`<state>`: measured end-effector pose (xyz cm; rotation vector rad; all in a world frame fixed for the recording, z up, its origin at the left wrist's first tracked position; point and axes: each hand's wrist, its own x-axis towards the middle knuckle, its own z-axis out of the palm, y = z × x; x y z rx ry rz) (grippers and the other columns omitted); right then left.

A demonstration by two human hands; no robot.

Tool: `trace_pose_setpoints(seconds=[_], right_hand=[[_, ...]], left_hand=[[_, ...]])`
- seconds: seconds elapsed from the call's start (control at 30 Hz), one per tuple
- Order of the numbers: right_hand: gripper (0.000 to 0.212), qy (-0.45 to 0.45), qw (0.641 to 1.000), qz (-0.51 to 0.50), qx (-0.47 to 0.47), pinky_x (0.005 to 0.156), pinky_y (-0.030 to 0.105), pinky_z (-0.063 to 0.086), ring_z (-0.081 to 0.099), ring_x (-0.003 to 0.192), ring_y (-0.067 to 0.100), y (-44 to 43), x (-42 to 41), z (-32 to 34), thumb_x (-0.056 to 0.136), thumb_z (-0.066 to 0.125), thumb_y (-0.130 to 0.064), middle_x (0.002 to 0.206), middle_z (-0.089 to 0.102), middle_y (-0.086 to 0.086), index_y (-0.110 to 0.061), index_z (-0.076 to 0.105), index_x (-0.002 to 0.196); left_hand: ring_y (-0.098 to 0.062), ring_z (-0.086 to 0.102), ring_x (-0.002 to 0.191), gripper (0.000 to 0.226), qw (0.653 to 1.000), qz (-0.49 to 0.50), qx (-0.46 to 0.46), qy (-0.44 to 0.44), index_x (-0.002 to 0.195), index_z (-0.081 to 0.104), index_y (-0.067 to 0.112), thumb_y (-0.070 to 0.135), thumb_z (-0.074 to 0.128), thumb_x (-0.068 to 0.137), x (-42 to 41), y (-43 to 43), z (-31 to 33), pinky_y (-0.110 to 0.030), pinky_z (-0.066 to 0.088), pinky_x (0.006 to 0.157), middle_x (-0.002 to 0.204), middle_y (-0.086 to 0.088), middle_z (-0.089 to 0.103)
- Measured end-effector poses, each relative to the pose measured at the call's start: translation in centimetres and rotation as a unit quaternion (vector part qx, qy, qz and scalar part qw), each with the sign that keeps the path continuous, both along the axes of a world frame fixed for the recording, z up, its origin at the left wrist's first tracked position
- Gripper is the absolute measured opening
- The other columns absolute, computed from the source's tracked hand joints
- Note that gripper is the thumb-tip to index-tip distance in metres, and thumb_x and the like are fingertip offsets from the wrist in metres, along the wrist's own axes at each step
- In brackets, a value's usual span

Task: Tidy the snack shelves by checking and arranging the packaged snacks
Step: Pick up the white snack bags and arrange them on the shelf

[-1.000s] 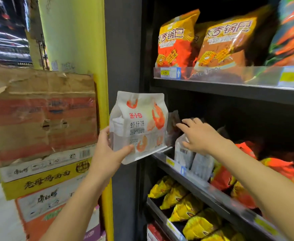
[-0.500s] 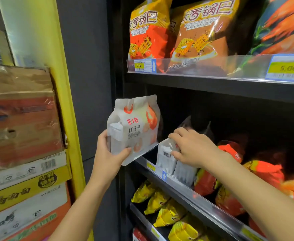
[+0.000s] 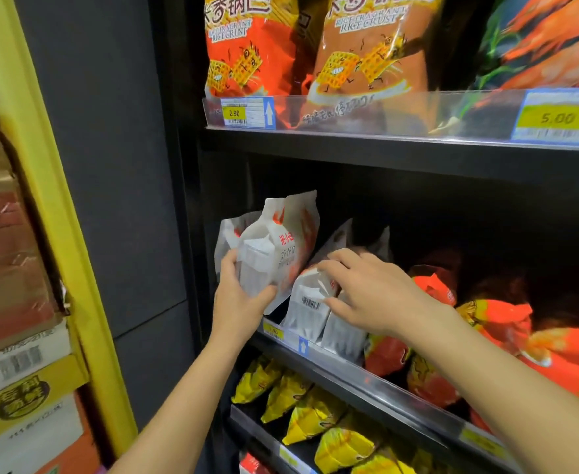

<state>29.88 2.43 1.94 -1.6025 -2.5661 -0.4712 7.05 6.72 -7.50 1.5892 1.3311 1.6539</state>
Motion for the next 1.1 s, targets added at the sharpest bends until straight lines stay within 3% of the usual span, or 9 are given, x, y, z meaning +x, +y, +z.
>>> trace_pose_setpoints(seconds=[0.2,0.47,0.63,0.8,0.93,1.1], right_hand=[[0.064,-0.001,1.000,-0.004,-0.004,0.094,0.039,0.051,0.046,0.135,0.027,-0.1,0.1,0.0,0.104,0.048,-0.054,0.160,0.032,-0.005,-0.030,0.028,0.159],[0.065,-0.013,1.000,0.001,0.007,0.097,0.041,0.052,0.046,0.137,0.026,-0.3,0.0,-0.1,0.104,0.049,-0.051,0.162,0.030,-0.003,-0.029,0.026,0.160],[0.064,-0.009,1.000,0.007,0.009,0.097,0.042,0.053,0.047,0.136,0.027,-0.3,-0.2,-0.1,0.104,0.050,-0.049,0.162,0.030,-0.003,-0.028,0.027,0.160],[0.077,-0.013,1.000,0.006,0.013,0.093,0.039,0.052,0.045,0.140,0.026,-0.4,-0.1,0.4,0.105,0.049,-0.049,0.170,0.019,-0.002,-0.032,0.006,0.167],[0.089,-0.003,1.000,-0.009,0.015,0.097,0.038,0.052,0.048,0.137,0.025,-1.3,0.5,1.0,0.104,0.050,-0.050,0.168,0.024,0.000,-0.024,-0.007,0.167],[0.065,-0.084,0.996,-0.020,0.033,0.110,0.042,0.044,0.044,0.139,0.028,-2.6,1.2,0.5,0.104,0.045,-0.052,0.158,0.040,0.004,-0.020,0.032,0.158]], left_hand=[[-0.014,0.054,0.137,0.087,0.999,0.007,-0.010,0.038,0.147,0.035,0.039,0.040,0.090,0.080,1.4,1.9,-1.0,-0.050,0.052,0.110,0.147,0.014,0.055],[-0.023,0.057,0.132,0.092,0.986,0.038,-0.066,0.145,0.148,0.033,0.026,0.048,0.089,0.079,1.9,3.1,-2.1,-0.051,0.055,0.102,0.143,0.002,0.058],[-0.026,0.047,0.143,0.101,0.983,0.053,-0.079,0.154,0.158,0.031,0.023,0.047,0.089,0.079,1.6,3.0,-2.0,-0.055,0.048,0.112,0.155,-0.002,0.048],[-0.016,0.035,0.140,0.080,0.987,0.129,0.020,0.094,0.154,0.036,0.020,0.036,0.080,0.090,2.8,-0.4,-1.3,-0.047,0.041,0.116,0.150,0.001,0.042],[0.001,0.038,0.130,0.064,0.993,0.049,0.058,0.086,0.147,0.043,0.028,0.035,0.076,0.093,4.9,-2.4,-0.6,-0.028,0.038,0.109,0.141,0.014,0.044],[-0.009,0.035,0.138,0.084,0.986,0.054,0.023,0.156,0.157,0.034,0.025,0.058,0.073,0.090,7.0,-2.0,-1.0,-0.034,0.036,0.113,0.151,0.010,0.042]])
